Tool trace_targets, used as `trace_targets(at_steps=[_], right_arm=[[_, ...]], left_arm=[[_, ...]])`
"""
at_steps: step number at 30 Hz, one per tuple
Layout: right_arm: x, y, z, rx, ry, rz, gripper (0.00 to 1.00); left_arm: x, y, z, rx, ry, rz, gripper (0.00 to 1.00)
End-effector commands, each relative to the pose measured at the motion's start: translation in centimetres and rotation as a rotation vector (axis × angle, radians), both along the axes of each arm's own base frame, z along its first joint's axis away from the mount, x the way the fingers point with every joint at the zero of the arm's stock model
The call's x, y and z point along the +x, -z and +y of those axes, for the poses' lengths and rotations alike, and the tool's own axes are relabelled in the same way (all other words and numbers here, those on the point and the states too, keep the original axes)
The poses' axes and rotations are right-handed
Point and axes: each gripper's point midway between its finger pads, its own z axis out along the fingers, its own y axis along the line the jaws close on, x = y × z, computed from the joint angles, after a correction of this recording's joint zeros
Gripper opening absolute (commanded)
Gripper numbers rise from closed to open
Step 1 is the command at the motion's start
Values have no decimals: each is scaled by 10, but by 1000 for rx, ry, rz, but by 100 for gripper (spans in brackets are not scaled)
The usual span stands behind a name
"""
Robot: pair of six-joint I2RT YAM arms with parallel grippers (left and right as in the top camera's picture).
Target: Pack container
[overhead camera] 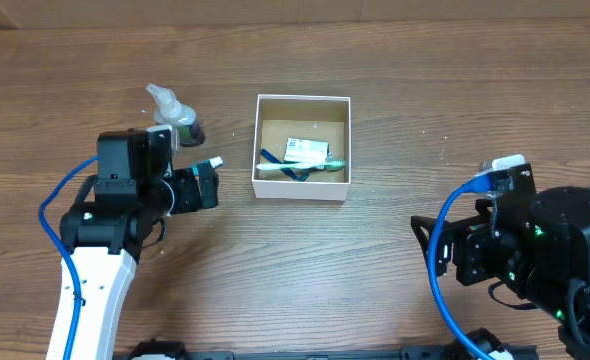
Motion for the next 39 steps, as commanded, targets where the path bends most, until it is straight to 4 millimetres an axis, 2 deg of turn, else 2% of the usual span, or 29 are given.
trace_targets(at_steps=[1, 5, 10, 14, 20, 28, 30, 33, 39], right_arm=[[1, -2, -1, 0, 7, -9, 100], [1, -2, -1, 0, 7, -9, 100], [1, -2, -1, 0, 8, -9, 100], [1, -2, -1, 0, 7, -9, 100], [1, -2, -1, 0, 7, -9, 100], [1, -2, -1, 0, 7, -9, 100], [1, -2, -1, 0, 7, -9, 100], [1, -2, -1, 0, 7, -9, 100], [1, -2, -1, 0, 8, -9, 100]], left_arm=[[13, -22, 1, 16, 22, -97, 100], [28, -26, 0, 19, 27, -146, 100], [42, -11, 3, 55, 43, -128, 100], [60, 4, 21, 137, -21, -116, 100], [77, 0, 51, 244, -160, -166, 100], [101, 5, 79, 240, -244, -211, 100], [109, 12, 79, 223, -229, -210, 100], [123, 26, 66, 165, -159, -216, 100], [143, 38, 60, 136, -132, -248, 100]])
